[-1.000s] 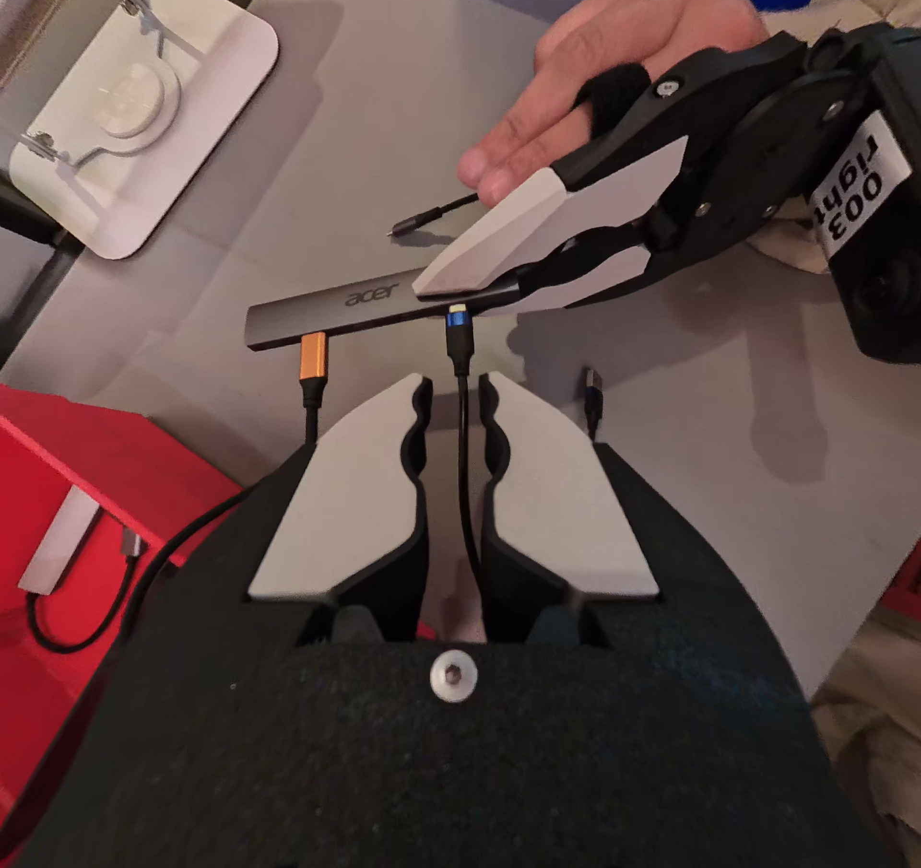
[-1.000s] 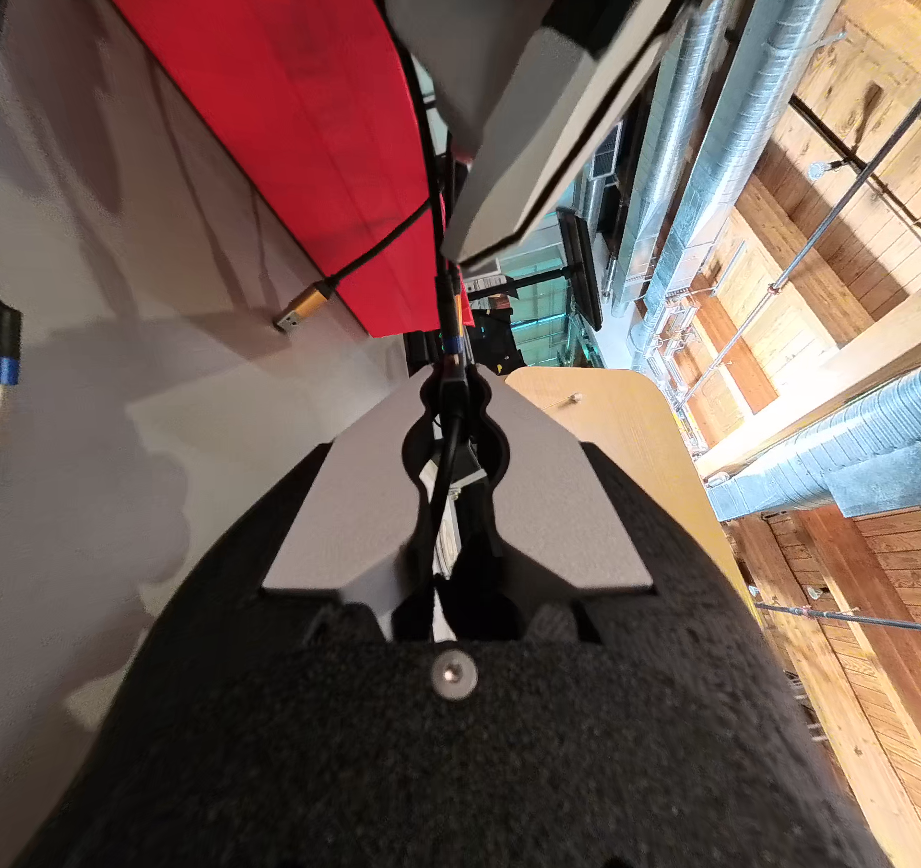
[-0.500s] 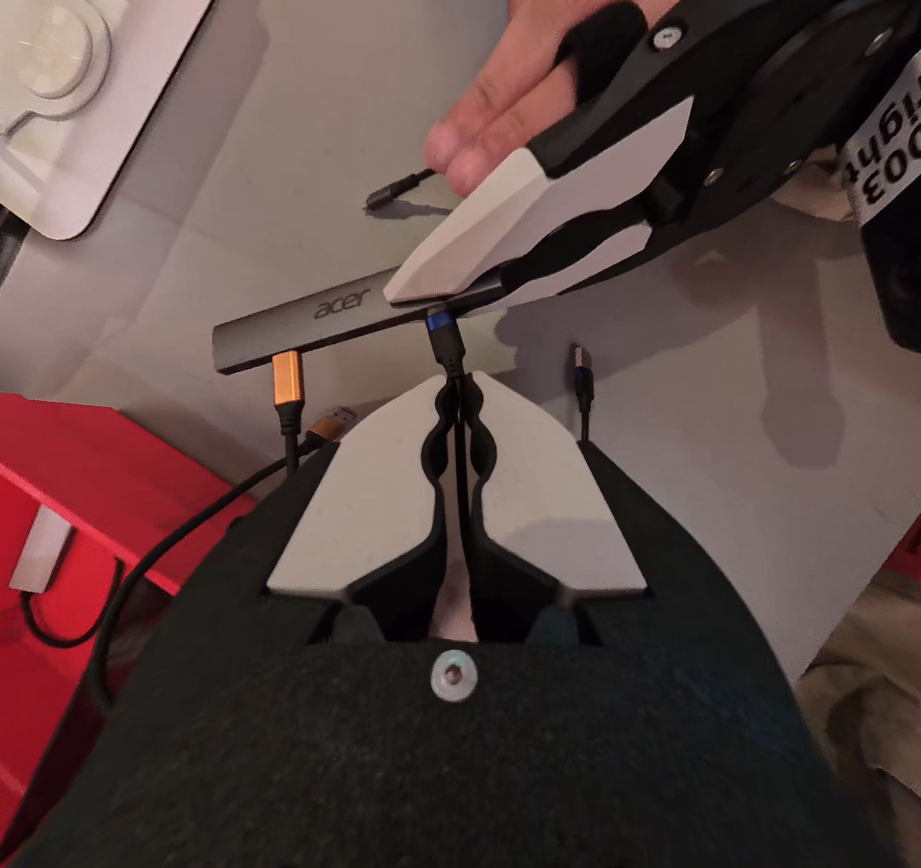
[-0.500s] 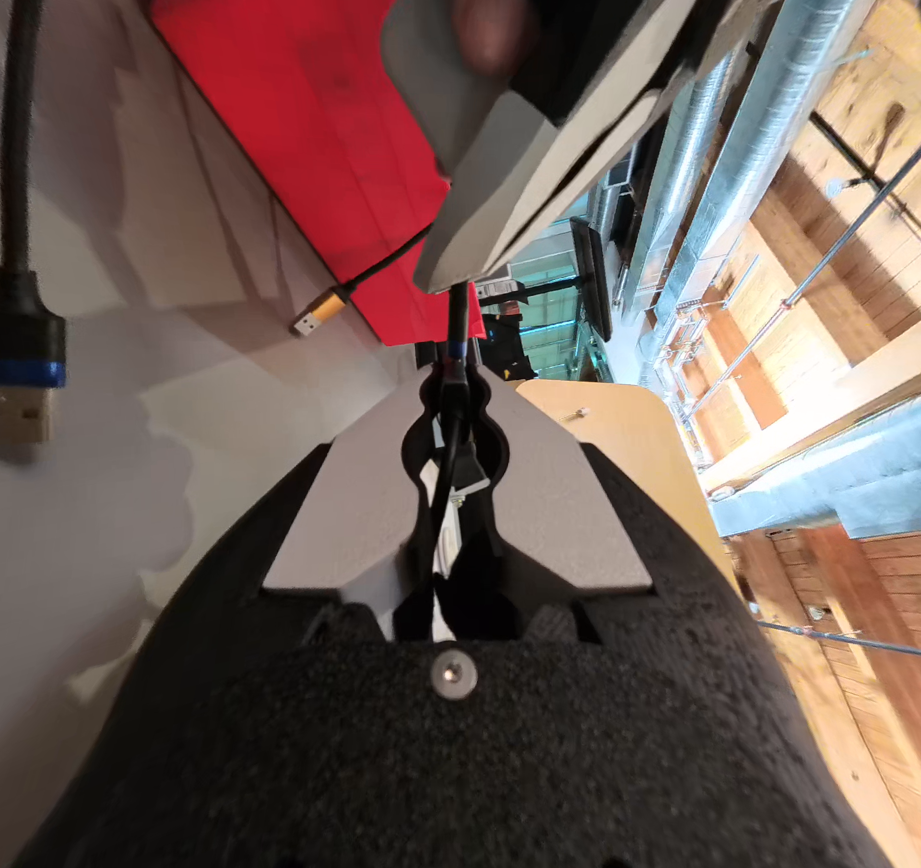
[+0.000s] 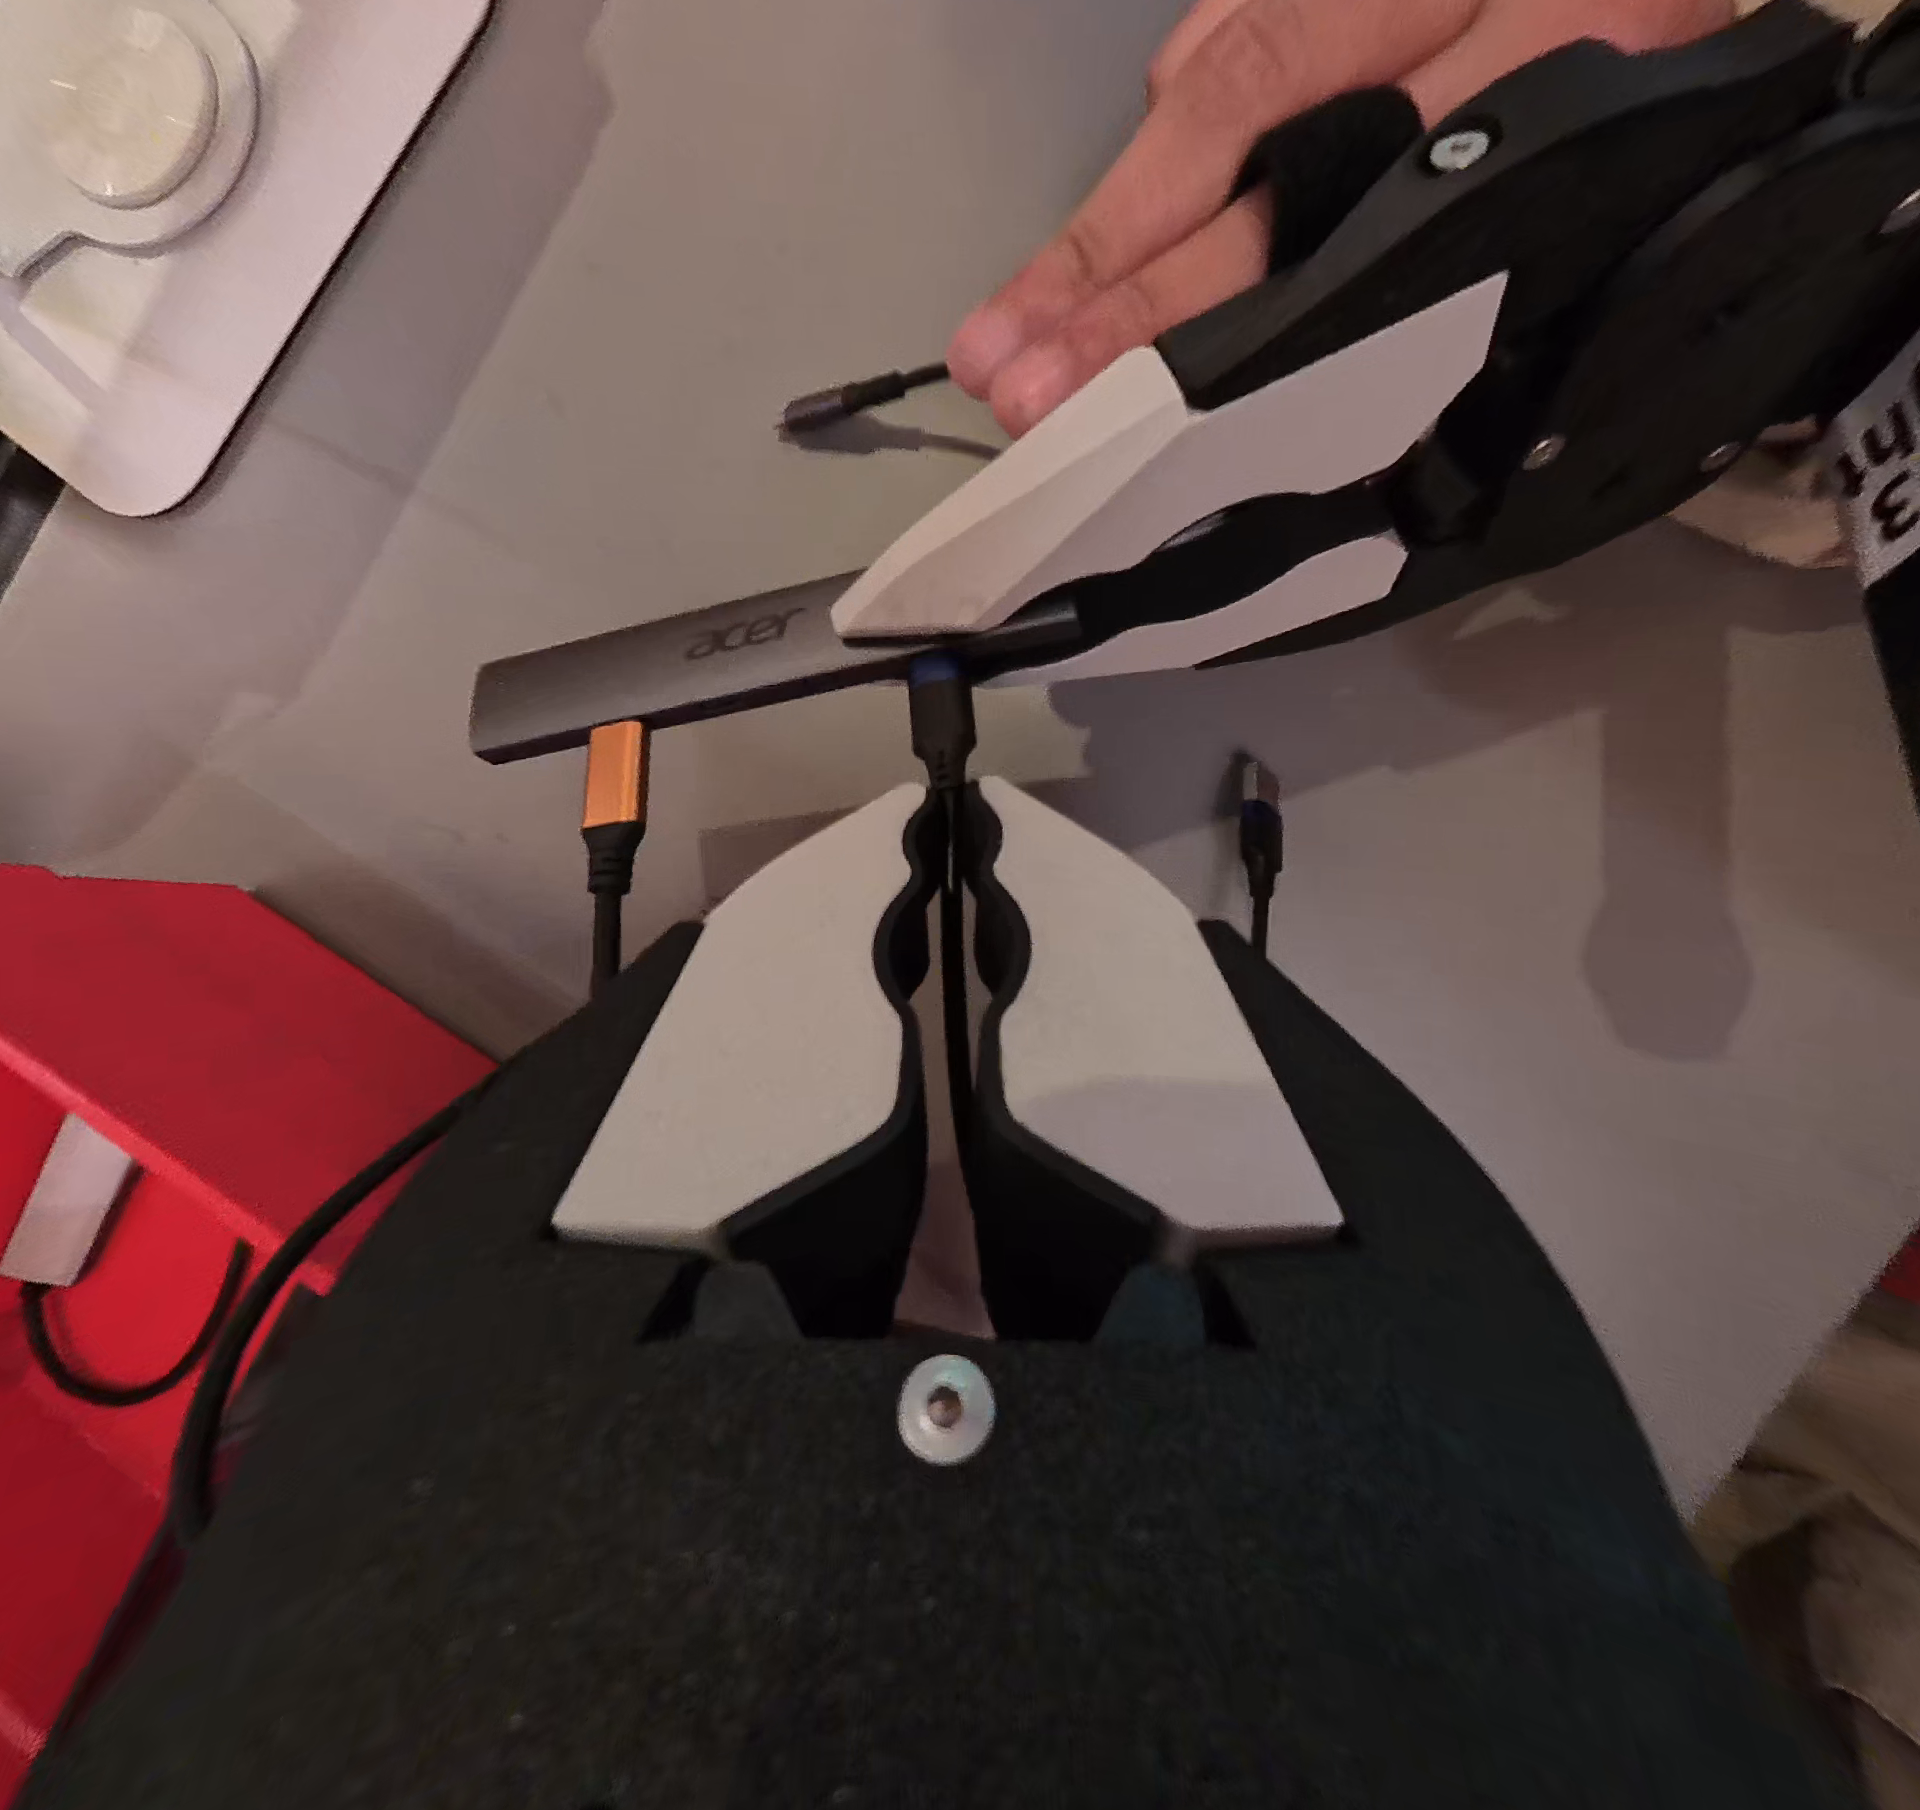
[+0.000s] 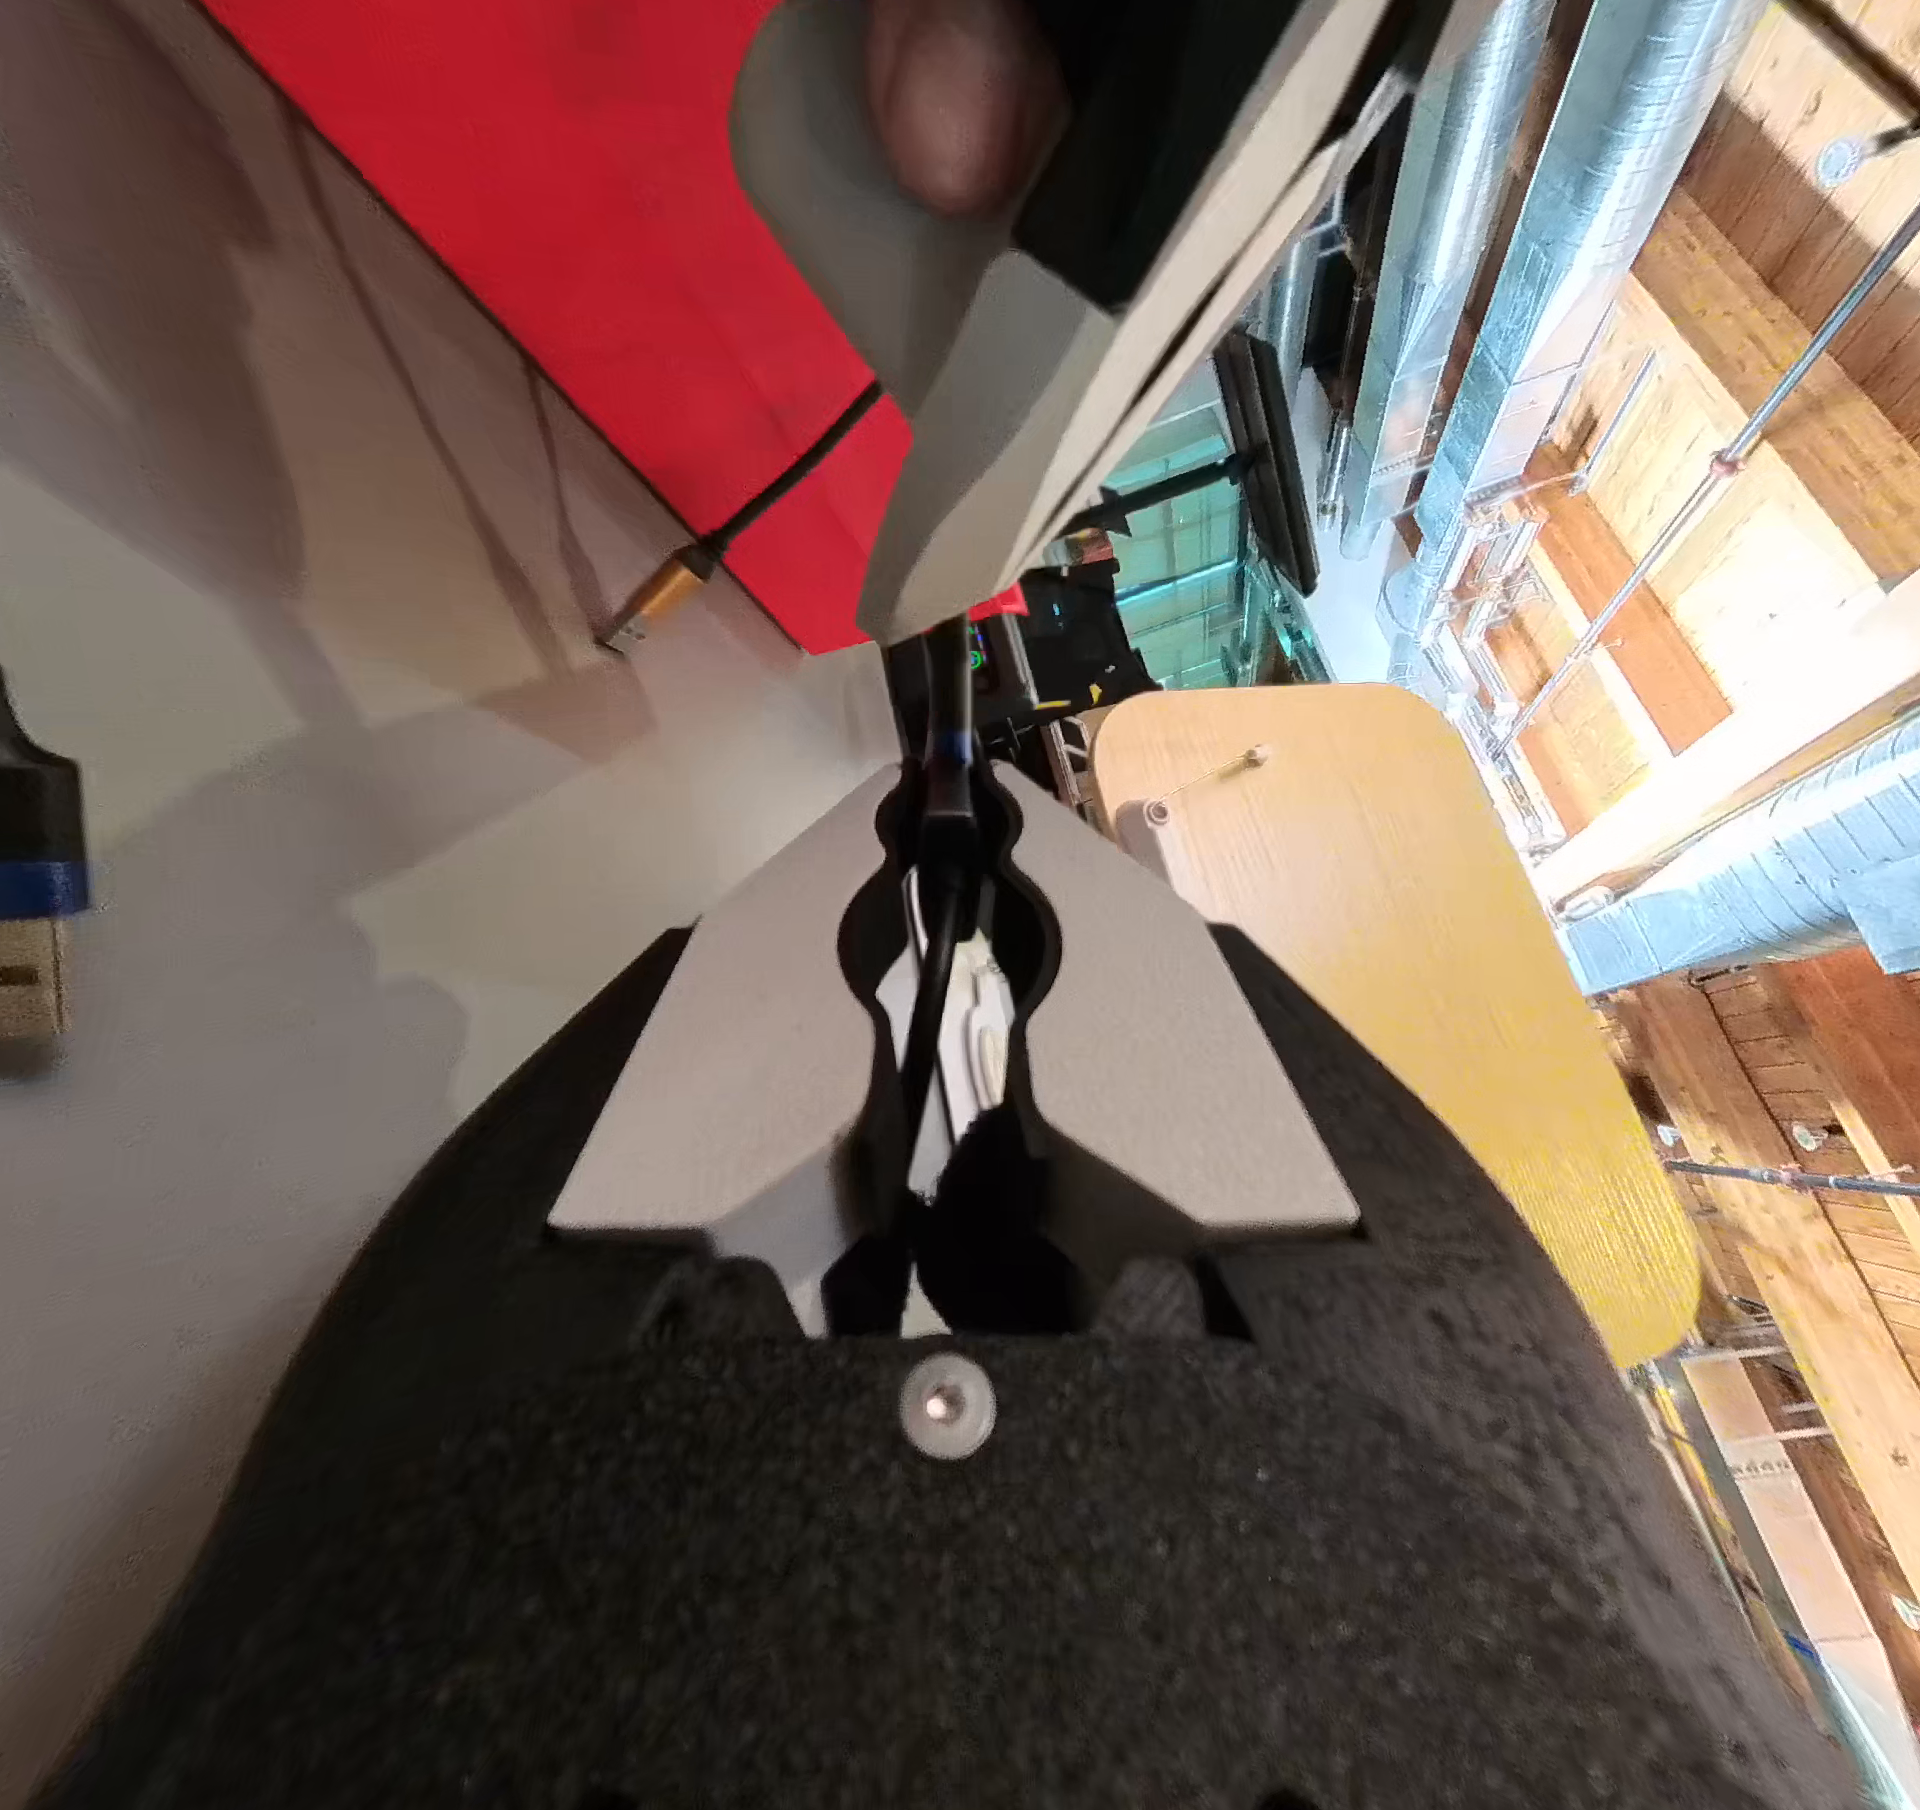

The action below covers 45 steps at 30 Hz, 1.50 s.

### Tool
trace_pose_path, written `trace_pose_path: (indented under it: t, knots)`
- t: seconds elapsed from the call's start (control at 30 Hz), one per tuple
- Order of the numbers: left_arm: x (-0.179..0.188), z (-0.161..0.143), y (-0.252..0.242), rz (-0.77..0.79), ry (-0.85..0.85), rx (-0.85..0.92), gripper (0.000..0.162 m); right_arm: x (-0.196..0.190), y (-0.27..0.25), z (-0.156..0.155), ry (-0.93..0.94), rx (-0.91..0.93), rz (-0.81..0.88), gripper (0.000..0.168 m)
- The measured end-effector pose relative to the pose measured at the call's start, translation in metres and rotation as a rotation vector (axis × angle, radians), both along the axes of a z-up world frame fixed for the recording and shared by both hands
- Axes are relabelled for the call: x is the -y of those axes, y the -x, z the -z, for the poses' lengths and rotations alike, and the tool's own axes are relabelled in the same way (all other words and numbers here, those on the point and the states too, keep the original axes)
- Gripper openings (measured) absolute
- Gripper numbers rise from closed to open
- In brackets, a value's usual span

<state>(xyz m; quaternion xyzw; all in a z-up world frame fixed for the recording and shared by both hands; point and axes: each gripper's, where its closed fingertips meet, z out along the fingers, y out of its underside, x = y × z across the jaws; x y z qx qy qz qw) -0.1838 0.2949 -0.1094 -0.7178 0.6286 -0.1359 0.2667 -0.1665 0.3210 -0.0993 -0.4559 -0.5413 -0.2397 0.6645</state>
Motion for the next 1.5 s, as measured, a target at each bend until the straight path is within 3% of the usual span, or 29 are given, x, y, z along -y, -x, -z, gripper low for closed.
trace_pose_path:
  t: [0.23,0.33,0.4,0.5,0.6,0.67,0.8,0.93,1.07,1.17,1.3,1.37,1.5]
  knots:
    - [-0.003,0.004,-0.001,-0.035,0.030,0.094,0.003,-0.004,-0.001,0.001,-0.016,0.001,0.015,0.008]
    - [0.004,-0.016,0.003,-0.081,0.034,0.210,0.004,-0.001,-0.003,-0.008,-0.012,-0.069,-0.004,0.009]
    - [0.012,-0.037,0.021,-0.126,-0.042,0.274,0.017,-0.005,-0.012,-0.011,0.002,-0.110,0.031,0.009]
    - [0.047,-0.058,0.054,-0.176,-0.055,0.474,0.021,-0.011,-0.024,-0.021,0.072,-0.273,0.045,0.009]
    - [0.091,-0.031,0.081,-0.170,0.010,0.579,0.018,-0.015,-0.033,-0.033,0.260,-0.582,0.006,0.010]
    - [0.103,-0.005,0.100,-0.193,-0.040,0.579,0.015,-0.017,-0.040,-0.045,0.345,-0.749,-0.010,0.009]
    - [0.116,0.016,0.112,-0.190,-0.022,0.547,0.011,-0.020,-0.051,-0.073,0.474,-0.937,0.011,0.009]
    - [0.120,0.020,0.113,-0.163,0.030,0.549,0.011,-0.010,-0.074,-0.143,0.461,-1.000,0.028,0.009]
    - [0.118,0.020,0.117,-0.161,0.036,0.551,0.011,0.005,-0.130,-0.225,0.368,-0.879,0.131,0.009]
    - [0.118,0.020,0.116,-0.164,0.069,0.554,0.011,0.012,-0.190,-0.249,0.428,-0.715,0.265,0.009]
    - [0.122,0.020,0.113,-0.144,0.092,0.556,0.011,0.030,-0.293,-0.235,0.593,-0.487,0.489,0.010]
    - [0.124,0.022,0.112,-0.136,0.086,0.542,0.011,0.050,-0.331,-0.216,0.739,-0.399,0.532,0.010]
    - [0.124,0.024,0.111,-0.139,0.090,0.530,0.011,0.085,-0.410,-0.185,0.931,-0.246,0.775,0.010]
